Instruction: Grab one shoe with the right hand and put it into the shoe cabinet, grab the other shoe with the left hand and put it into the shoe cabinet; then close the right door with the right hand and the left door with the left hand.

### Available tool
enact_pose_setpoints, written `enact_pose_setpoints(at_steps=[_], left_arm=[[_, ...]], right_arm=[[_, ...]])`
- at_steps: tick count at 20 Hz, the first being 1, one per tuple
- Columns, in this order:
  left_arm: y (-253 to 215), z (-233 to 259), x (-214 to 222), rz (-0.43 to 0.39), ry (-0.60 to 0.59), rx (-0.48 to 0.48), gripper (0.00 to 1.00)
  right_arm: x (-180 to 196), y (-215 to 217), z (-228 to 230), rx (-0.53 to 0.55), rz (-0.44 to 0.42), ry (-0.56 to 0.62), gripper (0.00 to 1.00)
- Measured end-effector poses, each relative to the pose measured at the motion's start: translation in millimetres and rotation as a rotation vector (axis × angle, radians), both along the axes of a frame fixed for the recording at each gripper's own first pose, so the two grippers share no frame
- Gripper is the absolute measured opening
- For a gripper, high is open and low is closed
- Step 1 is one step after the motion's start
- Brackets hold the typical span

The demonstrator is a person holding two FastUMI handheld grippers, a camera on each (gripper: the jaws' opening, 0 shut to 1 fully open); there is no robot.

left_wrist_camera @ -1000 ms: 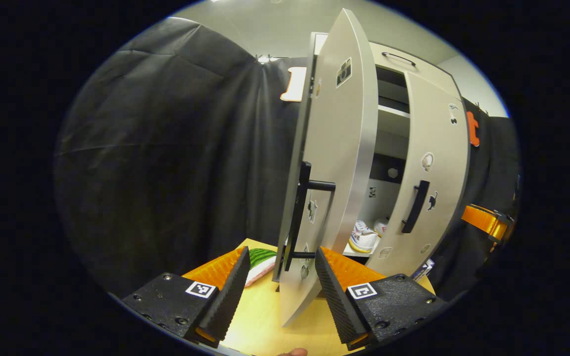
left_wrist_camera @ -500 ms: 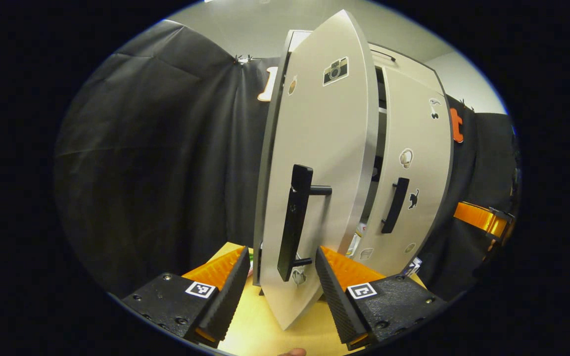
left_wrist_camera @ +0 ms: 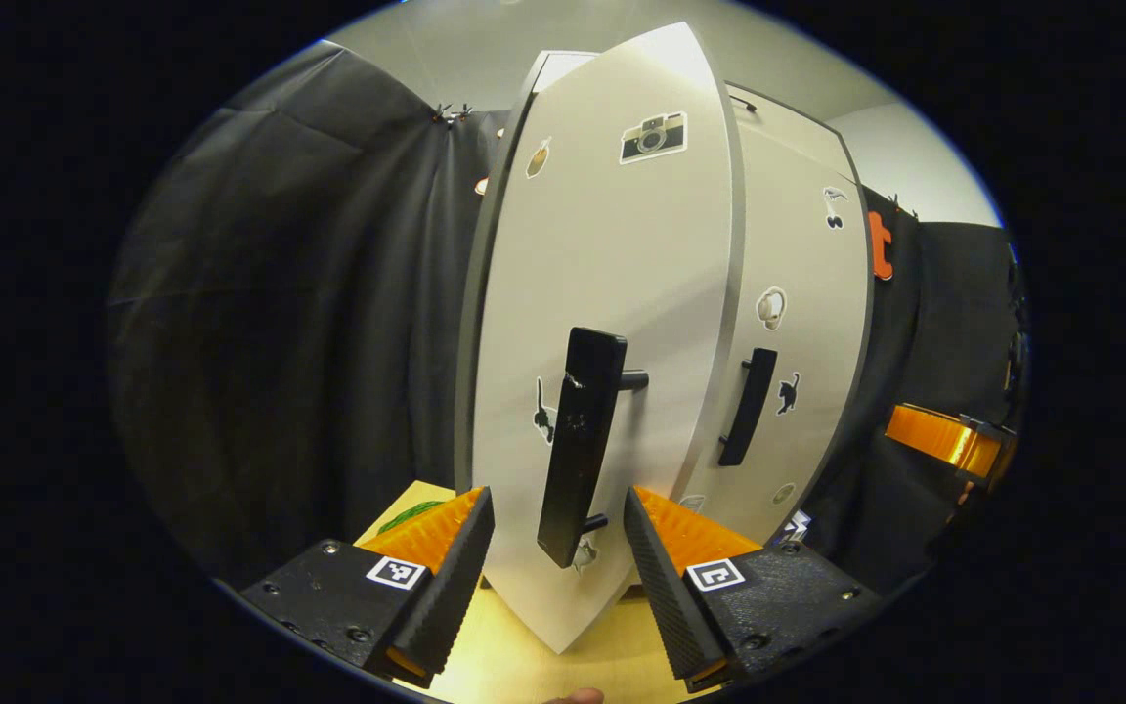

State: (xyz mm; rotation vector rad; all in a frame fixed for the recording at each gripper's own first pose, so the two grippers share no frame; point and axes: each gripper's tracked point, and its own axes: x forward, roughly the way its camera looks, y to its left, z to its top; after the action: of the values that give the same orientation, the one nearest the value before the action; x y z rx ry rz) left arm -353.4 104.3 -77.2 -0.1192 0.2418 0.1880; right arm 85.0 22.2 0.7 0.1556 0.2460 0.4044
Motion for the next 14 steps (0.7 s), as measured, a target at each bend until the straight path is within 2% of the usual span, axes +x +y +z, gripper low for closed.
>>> enact_pose_setpoints(at_steps=[2,3,4,6,7,8,9,10,11,14], left_arm=[[2.0,-0.4,-0.8,-0.003,0.008,0.003,0.82],[0.9,-0.7,-1.4,-0.005,0.012,0.004,0.82],[-3.8,-0.9,-2.1,-0.021,0.013,-0.007,0.77],[-1.1,3.5,-5.7,-0.028,0.02,-0.008,0.88],[-0.7,3.9,-5.7,-0.029,0.024,0.0,0.84],[-1.3,1.8,-4.0,-0.03,0.028,0.005,0.84],[-2.6,-1.0,-3.0,-0.033,0.031,0.007,0.84],[-3.0,-0.8,-3.1,-0.034,0.031,0.005,0.84],[-2.7,0.1,-2.8,-0.036,0.03,0.003,0.84],[-2.1,2.6,-3.3,-0.035,0.026,0.001,0.84]], right_arm=[[-0.3,-3.6,-0.6,0.003,-0.011,0.005,0.83],[0.0,-6.4,-1.5,0.004,-0.017,0.007,0.87],[0.5,-9.0,-2.2,0.005,-0.021,0.009,0.87],[0.9,-12.9,-4.0,0.003,-0.031,0.012,0.87],[1.0,-14.4,-4.4,0.003,-0.034,0.014,0.87],[1.0,-15.1,-4.9,0.004,-0.034,0.017,0.83],[0.7,-16.1,-5.8,0.004,-0.035,0.019,0.88],[1.4,-17.5,-6.4,0.002,-0.036,0.02,0.83],[1.6,-18.2,-7.7,0.001,-0.038,0.021,0.88],[2.3,-18.3,-9.1,0.004,-0.037,0.025,0.88]])
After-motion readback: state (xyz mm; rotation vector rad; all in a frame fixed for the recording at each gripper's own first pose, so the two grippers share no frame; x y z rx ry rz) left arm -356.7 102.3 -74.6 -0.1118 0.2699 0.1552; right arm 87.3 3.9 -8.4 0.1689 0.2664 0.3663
